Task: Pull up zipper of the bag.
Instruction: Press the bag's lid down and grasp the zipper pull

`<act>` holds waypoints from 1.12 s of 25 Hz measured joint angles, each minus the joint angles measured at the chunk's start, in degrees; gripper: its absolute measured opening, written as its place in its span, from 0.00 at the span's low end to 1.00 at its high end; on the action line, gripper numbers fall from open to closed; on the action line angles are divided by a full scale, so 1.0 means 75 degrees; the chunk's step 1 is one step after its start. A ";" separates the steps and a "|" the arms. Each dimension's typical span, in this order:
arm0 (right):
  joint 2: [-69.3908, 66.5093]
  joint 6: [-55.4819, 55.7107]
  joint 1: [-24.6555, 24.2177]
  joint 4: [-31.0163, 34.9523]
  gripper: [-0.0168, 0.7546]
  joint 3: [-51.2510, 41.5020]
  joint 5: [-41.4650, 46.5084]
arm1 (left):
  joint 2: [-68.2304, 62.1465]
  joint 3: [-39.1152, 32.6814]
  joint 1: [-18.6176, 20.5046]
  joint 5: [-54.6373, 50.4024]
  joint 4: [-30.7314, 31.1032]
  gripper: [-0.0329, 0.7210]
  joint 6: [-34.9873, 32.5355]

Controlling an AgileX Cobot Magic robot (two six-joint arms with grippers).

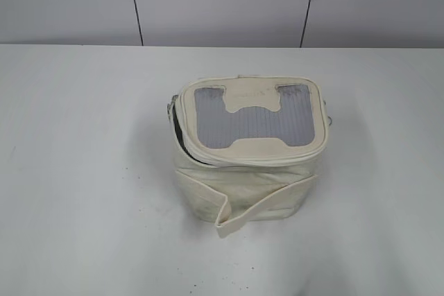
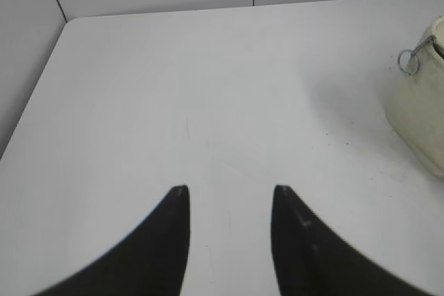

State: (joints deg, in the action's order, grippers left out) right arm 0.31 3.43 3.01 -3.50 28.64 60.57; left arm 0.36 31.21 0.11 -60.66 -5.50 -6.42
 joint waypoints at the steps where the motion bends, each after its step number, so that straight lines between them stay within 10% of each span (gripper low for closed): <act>1: 0.0000 0.0000 0.0000 0.0000 0.78 0.0000 0.0000 | 0.0000 0.0000 0.0000 0.0000 0.0000 0.45 0.0000; 28: 0.0000 0.0000 0.0000 0.0000 0.78 0.0000 0.0000 | 0.0000 0.0000 0.0000 0.0000 0.0000 0.45 0.0000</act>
State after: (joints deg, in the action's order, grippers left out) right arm 0.31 3.43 3.01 -3.50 28.64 60.57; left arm 0.36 31.21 0.11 -60.66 -5.50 -6.42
